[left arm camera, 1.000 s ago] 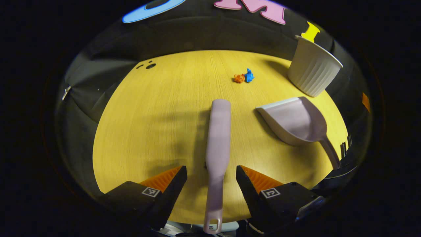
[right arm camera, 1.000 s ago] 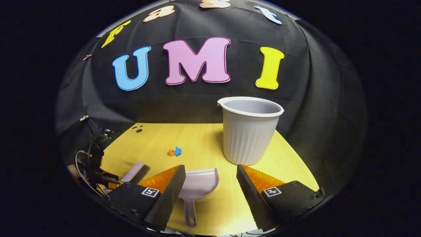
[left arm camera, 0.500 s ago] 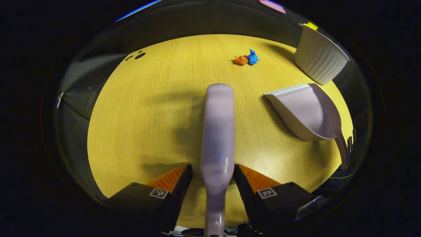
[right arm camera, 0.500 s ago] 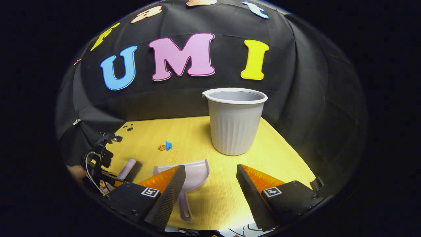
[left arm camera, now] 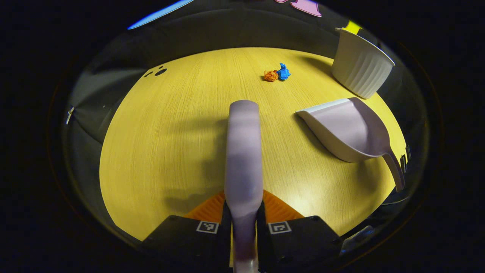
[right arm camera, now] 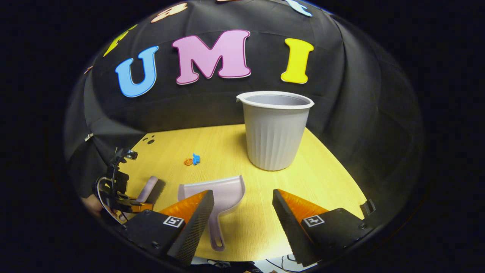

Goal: Pick up the small broom and dustpan from the desktop, sweep the trash into the dustpan with the broom, and then empty the trash into the garbage bin.

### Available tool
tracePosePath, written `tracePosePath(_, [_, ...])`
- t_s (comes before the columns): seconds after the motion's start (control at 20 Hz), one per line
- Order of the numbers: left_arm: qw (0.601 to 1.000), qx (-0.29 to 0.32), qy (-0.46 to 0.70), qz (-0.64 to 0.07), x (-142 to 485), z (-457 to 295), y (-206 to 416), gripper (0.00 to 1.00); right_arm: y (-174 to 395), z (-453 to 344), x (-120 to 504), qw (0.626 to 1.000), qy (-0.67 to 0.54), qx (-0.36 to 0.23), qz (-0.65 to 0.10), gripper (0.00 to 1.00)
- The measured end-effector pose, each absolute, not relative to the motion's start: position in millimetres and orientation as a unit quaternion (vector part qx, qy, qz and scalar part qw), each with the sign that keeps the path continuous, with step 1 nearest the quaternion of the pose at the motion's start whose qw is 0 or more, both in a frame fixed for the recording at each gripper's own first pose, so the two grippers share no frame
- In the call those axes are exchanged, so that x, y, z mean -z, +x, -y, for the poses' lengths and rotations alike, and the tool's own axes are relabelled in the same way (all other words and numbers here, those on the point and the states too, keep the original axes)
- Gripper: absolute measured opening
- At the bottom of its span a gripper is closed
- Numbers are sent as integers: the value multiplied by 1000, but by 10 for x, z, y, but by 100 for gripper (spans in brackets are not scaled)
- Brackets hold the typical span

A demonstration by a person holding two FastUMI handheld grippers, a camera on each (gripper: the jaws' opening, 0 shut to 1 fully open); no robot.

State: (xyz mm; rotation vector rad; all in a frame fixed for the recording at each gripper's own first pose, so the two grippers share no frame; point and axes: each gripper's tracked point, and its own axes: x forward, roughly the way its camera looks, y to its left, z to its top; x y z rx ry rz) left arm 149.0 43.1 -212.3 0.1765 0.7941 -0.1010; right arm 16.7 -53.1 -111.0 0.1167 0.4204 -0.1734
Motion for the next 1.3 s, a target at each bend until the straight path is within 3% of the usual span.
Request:
tracePosePath(0.15, [929, 61, 48, -362, 2080, -417, 1473, 25, 197, 345, 1237, 968, 58, 59, -236, 98])
tracePosePath(0.55, [947, 57, -30, -314, 1817, -527, 1092, 25, 290, 86, 1732, 945, 42, 18, -322, 98])
tracePosePath(1.3, [954, -6, -56, -293, 1716, -909, 479, 25, 481, 37, 2858, 884, 93, 29, -457, 99])
